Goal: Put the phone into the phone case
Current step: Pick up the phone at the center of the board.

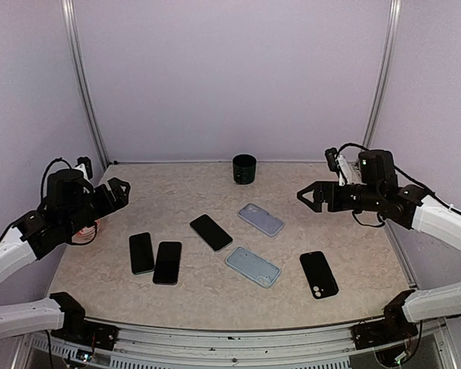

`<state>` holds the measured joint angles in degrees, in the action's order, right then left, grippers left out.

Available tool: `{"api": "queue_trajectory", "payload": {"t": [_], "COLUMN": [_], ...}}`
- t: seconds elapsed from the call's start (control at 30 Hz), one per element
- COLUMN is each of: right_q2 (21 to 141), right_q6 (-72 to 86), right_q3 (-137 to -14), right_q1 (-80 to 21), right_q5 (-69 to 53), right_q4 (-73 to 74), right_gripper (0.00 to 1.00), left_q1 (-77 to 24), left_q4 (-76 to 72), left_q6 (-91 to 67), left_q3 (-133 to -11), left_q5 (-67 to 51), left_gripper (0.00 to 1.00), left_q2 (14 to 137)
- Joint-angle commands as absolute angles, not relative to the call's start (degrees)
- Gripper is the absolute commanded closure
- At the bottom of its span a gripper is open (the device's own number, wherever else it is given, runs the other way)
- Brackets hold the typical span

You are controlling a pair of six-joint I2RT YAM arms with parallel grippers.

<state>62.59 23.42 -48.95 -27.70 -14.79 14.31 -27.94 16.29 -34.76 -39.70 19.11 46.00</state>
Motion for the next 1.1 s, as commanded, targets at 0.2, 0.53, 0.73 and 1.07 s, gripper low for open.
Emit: {"api": "queue_trajectory", "payload": {"t": [0.2,0.53,0.73,1.07], "right_q2": [73.87,87.63,93.86,99.75], "right_q6": [18.2,14.08,10.28,10.98], "right_q3": [-55.48,-63.15,-66.14,-69.12], "right_q1": [-41.48,-50.25,-54.04,-55.2], "right_q5": [0.79,7.24,8.09,7.98], "right_q4": [18.02,22.47,24.64,23.98], "right_gripper": [0.01,0.01,0.01,0.01], "left_q1": [-33.33,-40.27,-43.63,-45.72], "left_q4": [12.61,10.24,8.65,7.17], "left_q6": [-37.19,-39.83,-40.65,-43.19], "left_q3": [-36.35,-33.58,-32.7,-32.12], "left_q5": [21.18,22.26,22.5,23.03], "left_gripper": [0.01,0.01,0.01,0.01], "left_q2": [47.11,49.71,51.4,55.64]}}
